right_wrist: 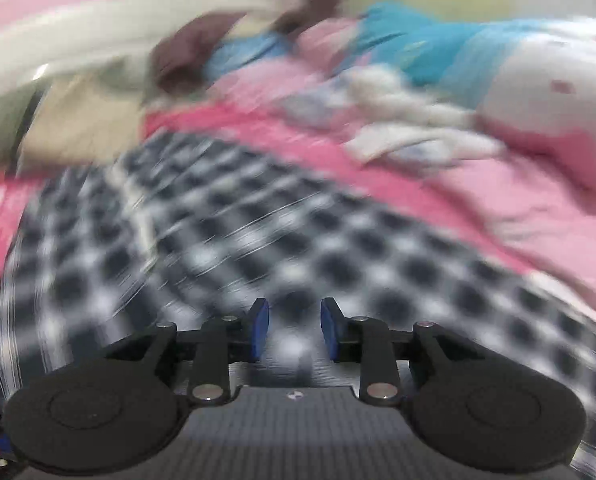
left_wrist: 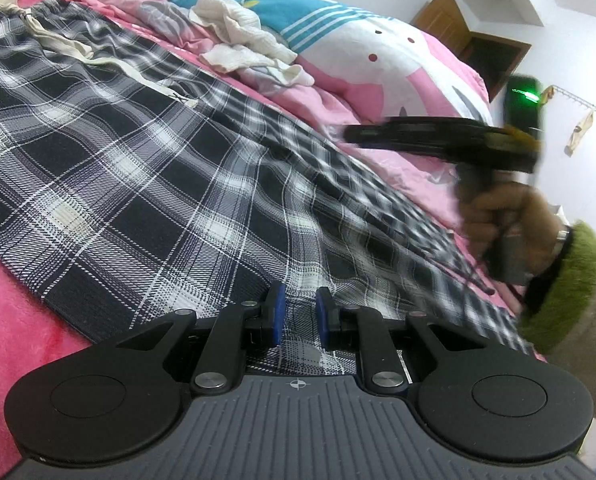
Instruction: Fold clothes
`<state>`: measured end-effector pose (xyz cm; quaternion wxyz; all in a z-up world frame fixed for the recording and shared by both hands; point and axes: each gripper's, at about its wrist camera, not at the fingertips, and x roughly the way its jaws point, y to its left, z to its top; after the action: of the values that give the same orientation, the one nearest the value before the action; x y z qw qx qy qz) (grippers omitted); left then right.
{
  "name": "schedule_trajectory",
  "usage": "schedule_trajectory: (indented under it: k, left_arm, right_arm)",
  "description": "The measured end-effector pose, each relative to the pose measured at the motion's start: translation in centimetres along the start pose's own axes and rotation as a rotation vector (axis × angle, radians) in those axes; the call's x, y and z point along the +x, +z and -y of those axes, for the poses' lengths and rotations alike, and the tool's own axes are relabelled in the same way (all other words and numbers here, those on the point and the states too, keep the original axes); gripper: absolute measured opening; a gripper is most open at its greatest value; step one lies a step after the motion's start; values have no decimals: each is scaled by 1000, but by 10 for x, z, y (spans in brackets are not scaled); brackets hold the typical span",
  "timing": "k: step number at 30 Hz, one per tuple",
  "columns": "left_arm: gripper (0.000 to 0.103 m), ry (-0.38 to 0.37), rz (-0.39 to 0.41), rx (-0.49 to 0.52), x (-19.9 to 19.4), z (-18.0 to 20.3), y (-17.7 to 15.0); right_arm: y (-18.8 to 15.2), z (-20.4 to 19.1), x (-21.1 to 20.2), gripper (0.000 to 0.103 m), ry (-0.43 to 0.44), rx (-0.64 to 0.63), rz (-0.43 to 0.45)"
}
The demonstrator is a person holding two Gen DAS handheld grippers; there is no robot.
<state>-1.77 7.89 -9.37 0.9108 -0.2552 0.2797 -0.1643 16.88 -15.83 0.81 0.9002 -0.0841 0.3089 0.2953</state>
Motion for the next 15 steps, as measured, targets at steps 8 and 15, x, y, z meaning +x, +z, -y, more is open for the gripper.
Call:
schedule_trajectory:
  k: [8,15]
  left_arm:
    - [17,1,2,4,0,0,-1]
    - [17,2,4,9,0,1,-2]
  right_arm:
    - [-41,46,-28,31,53,74,-134]
    - [-58,34,-14,26,93,-4,-215]
